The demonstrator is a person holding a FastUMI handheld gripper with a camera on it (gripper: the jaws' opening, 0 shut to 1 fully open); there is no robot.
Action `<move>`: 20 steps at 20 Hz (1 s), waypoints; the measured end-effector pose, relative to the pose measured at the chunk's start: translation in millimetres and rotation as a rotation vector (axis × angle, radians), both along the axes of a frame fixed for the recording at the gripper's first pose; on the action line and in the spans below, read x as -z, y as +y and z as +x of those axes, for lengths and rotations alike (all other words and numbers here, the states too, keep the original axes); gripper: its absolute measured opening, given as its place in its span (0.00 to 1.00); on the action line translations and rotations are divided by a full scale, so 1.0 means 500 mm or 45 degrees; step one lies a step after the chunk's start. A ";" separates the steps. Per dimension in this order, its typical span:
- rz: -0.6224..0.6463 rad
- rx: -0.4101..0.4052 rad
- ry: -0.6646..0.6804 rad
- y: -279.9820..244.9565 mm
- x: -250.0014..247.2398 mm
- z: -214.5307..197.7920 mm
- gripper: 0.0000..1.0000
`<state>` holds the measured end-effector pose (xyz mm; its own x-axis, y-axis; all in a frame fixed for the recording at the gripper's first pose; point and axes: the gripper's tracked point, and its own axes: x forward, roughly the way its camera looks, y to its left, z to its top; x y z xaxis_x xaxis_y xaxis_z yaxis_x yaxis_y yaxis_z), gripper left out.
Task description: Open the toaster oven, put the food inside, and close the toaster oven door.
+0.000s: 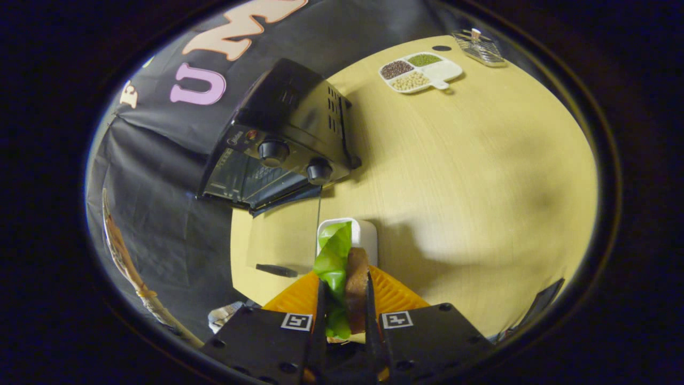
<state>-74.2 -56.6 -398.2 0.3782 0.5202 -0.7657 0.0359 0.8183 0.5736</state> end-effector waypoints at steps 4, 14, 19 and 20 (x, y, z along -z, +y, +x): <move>0.131 0.161 -0.024 0.014 -0.064 0.016 0.33; 0.548 0.536 -0.157 0.163 -0.161 0.072 0.33; 0.616 0.631 -0.171 0.292 -0.124 0.099 0.33; 0.660 0.681 -0.172 0.313 -0.118 0.111 0.33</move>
<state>-18.5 99.9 -339.3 0.7534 0.5205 -0.4019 0.2541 0.3332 0.9080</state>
